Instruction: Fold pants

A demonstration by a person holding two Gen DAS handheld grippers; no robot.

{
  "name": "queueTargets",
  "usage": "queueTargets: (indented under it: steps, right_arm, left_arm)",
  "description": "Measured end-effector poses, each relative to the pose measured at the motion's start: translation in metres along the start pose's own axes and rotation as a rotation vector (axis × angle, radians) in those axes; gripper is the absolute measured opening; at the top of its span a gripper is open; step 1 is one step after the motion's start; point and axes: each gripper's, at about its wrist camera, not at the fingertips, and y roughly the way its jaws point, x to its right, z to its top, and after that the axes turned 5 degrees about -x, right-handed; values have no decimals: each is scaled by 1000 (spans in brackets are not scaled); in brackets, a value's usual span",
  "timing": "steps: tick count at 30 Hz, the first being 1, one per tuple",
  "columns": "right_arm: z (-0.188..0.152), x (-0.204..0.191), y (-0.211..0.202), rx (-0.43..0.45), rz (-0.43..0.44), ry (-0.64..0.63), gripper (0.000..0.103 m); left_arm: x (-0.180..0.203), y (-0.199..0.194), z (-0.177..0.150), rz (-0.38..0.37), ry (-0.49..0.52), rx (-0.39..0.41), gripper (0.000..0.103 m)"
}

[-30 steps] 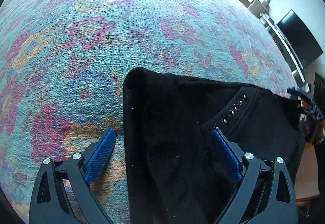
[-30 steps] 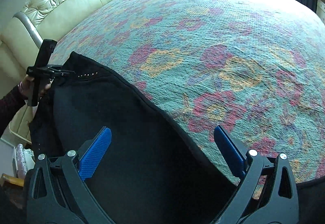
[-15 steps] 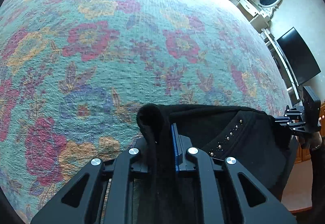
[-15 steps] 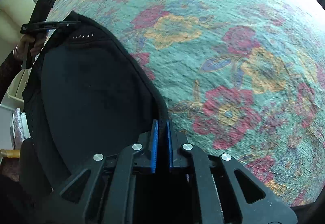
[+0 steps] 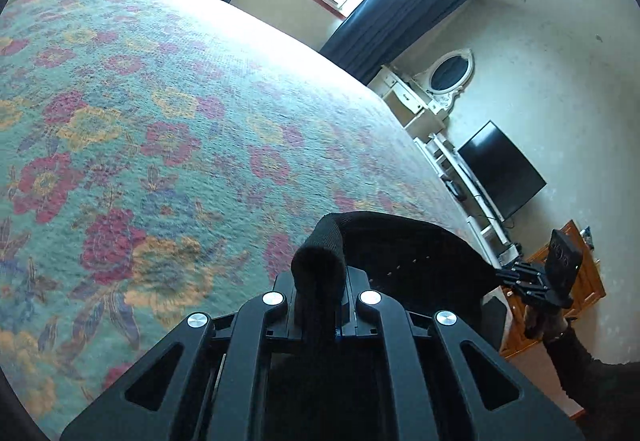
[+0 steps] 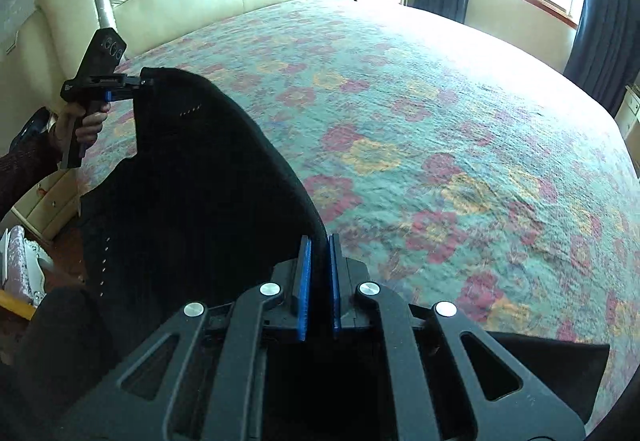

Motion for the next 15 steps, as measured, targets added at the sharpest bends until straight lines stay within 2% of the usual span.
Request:
queueTargets:
  steps: [4, 6, 9, 14, 15]
  right_arm:
    - [-53, -45, -7, -6, 7, -38, 8]
    - [-79, -63, 1, -35, 25, -31, 8]
    - [-108, -82, 10, -68, 53, -20, 8]
    - [-138, -109, 29, -120, 91, -19, 8]
    - [-142, -116, 33, -133, 74, -45, 8]
  left_arm:
    - [7, -28, -37, -42, -35, 34, 8]
    - [10, -41, -59, -56, -51, 46, 9]
    - [4, -50, -90, -45, -84, 31, 10]
    - [-15, -50, -135, -18, -174, 3, 12]
    - [-16, -52, -139, -19, -184, 4, 12]
